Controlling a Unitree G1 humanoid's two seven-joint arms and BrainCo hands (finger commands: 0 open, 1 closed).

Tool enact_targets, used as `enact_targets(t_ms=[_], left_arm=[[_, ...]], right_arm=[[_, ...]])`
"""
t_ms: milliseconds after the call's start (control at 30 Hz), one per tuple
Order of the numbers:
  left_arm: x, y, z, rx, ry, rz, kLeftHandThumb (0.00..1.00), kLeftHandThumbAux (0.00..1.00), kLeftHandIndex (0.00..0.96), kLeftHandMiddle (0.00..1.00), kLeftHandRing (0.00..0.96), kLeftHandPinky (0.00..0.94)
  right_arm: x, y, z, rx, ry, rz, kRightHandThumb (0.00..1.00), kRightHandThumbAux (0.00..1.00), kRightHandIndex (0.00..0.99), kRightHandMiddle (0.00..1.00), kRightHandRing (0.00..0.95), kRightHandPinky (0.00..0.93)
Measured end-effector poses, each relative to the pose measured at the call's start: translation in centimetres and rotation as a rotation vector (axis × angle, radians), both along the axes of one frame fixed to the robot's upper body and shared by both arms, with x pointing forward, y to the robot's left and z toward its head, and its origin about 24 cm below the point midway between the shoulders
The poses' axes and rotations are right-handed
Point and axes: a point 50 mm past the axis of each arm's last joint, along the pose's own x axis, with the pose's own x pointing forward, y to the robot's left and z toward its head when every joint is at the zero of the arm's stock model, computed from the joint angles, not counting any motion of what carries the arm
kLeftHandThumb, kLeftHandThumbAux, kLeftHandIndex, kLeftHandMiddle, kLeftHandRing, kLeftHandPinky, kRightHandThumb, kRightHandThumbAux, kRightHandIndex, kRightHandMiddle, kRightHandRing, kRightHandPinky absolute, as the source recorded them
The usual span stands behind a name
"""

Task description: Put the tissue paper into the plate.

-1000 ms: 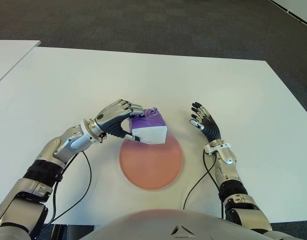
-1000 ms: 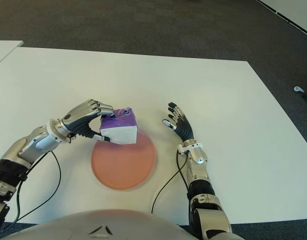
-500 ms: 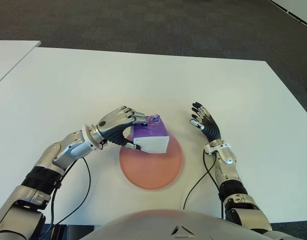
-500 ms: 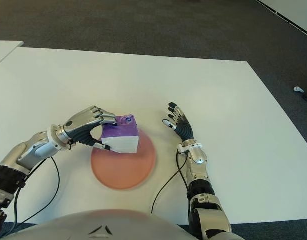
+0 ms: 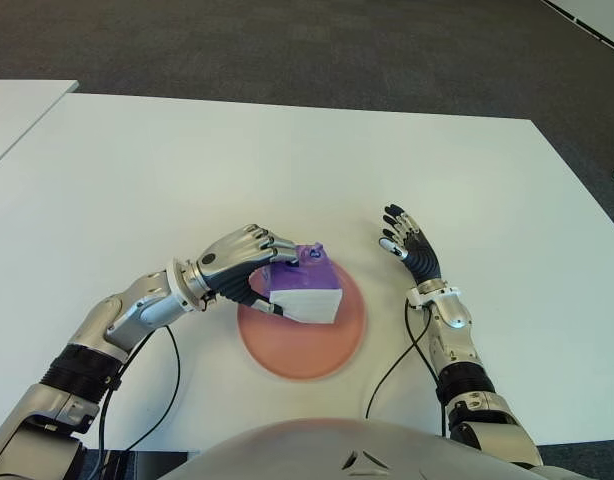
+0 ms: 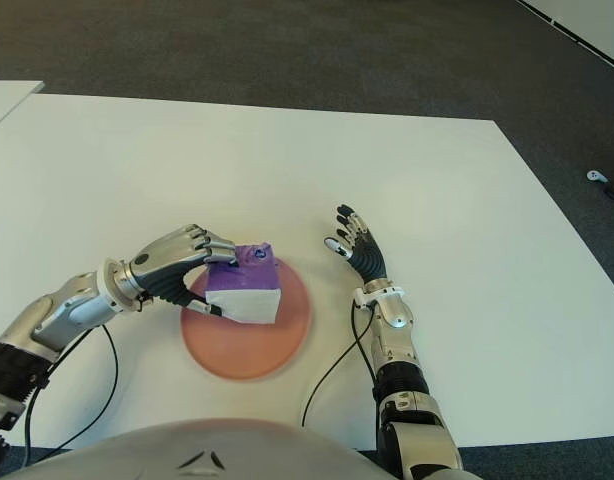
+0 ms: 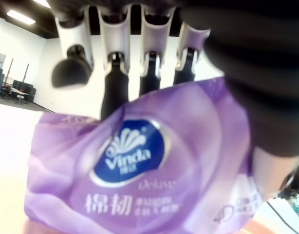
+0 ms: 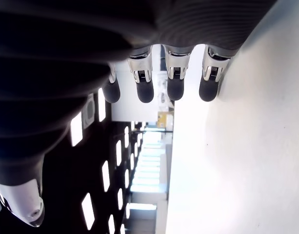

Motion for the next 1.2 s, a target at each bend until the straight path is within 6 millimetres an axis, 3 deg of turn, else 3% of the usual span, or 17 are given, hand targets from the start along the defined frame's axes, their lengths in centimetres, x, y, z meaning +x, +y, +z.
enact_targets(t_ms=[567,767,833,867,900,933,1000,1100,1200], left_arm=[[-2.1,-1.1,0.2,-0.048,0.015,-0.083,0.710,0.703,0.443,0.840,0.819,0.815],[-2.2,-1.4,0.2,-0.057,-0.011,-0.089,0.709,0.702,0.443,0.796,0.779,0.748],[-2.3,-1.6,0.0,-0.054,-0.024,-0.085,0.700,0.702,0.438,0.749,0.722,0.678],[-2.3,-1.7,-0.1,-0.049,-0.029,-0.083,0.529,0.645,0.395,0.630,0.601,0.562],[-2.3,-1.7,-0.2,-0.039,-0.033,-0.080,0.467,0.624,0.380,0.587,0.557,0.520],[-2.3,-1.8,-0.3,-0.024,-0.035,-0.077,0.318,0.561,0.256,0.389,0.356,0.333],[-2.1,-1.7,-0.7,0.035,-0.035,-0.065,0.155,0.487,0.112,0.167,0.146,0.136],[-2.0,-1.6,-0.9,0.125,-0.029,-0.061,0.066,0.439,0.036,0.054,0.047,0.044],[-1.9,-1.4,-0.7,0.198,-0.039,-0.070,0.025,0.398,0.011,0.017,0.015,0.014]], right_arm=[[0.1,-0.1,-0.1,0.005,0.033,-0.026,0.000,0.599,0.000,0.000,0.000,0.000],[0.1,0.0,-0.1,0.004,0.036,-0.029,0.000,0.617,0.000,0.000,0.000,0.000],[0.1,0.0,-0.1,0.005,0.037,-0.030,0.000,0.619,0.000,0.000,0.000,0.000],[0.1,0.0,-0.1,0.005,0.038,-0.030,0.000,0.617,0.000,0.000,0.000,0.000],[0.1,0.0,-0.1,0.006,0.038,-0.030,0.000,0.617,0.000,0.000,0.000,0.000],[0.1,0.0,-0.1,0.006,0.038,-0.029,0.000,0.615,0.000,0.000,0.000,0.000],[0.1,0.0,-0.1,0.006,0.038,-0.028,0.000,0.612,0.000,0.000,0.000,0.000],[0.1,0.0,-0.1,0.006,0.039,-0.028,0.000,0.610,0.000,0.000,0.000,0.000],[0.1,0.0,-0.1,0.006,0.040,-0.028,0.000,0.609,0.000,0.000,0.000,0.000]])
